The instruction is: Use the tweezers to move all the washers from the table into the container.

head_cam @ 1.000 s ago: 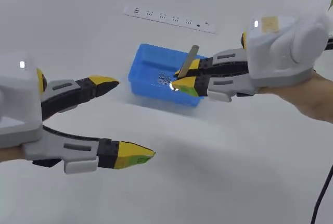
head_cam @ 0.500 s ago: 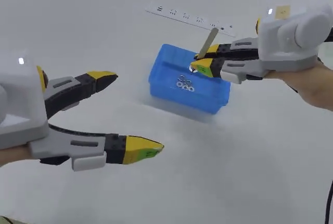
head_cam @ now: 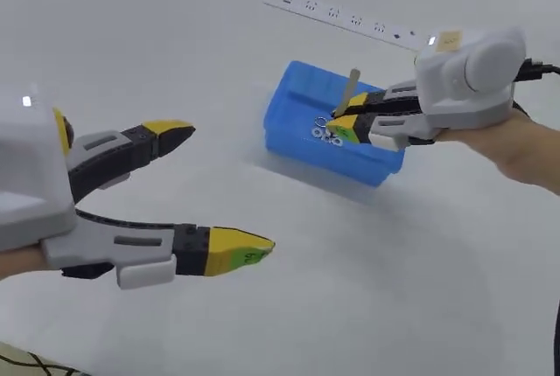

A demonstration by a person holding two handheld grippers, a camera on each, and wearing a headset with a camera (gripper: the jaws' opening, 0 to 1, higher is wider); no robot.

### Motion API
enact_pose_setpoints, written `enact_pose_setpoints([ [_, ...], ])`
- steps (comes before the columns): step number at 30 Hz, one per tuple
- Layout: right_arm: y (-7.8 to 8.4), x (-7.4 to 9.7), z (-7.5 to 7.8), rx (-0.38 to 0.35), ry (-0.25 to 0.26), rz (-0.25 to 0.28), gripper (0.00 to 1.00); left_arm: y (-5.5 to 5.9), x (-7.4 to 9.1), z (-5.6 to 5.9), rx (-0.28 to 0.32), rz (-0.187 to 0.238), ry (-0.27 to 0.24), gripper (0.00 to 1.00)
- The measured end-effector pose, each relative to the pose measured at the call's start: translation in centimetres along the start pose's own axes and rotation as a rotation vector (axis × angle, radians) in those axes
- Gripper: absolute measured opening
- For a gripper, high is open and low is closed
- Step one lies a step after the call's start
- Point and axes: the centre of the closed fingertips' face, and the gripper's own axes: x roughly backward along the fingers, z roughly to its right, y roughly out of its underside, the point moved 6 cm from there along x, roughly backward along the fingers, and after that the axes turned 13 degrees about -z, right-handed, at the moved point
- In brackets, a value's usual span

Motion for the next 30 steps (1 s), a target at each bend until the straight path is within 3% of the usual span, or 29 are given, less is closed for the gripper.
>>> enact_pose_setpoints([
  [8,0.3,-0.2,-0.2,0.007,-0.005,-0.011,0.09,0.2,-0.2,0.9,0.001,-0.008,0.026,1.0],
  [20,-0.2,0.1,-0.3,0.007,0.009,-0.001,0.09,0.1,0.1,0.8,-0.01,-0.009,0.009,1.0],
  [25,-0.8,0.8,-0.4,0.014,0.025,0.005,0.09,-2.2,-0.2,-0.2,0.0,0.065,-0.006,1.0],
  [27,-1.0,1.1,-0.5,0.021,0.031,0.008,0.09,-3.0,-0.7,-0.6,-0.012,0.072,-0.004,1.0],
  [30,-1.2,1.5,-0.5,0.025,0.036,0.011,0.08,-4.7,-2.1,-1.5,-0.101,0.051,0.008,0.99],
])
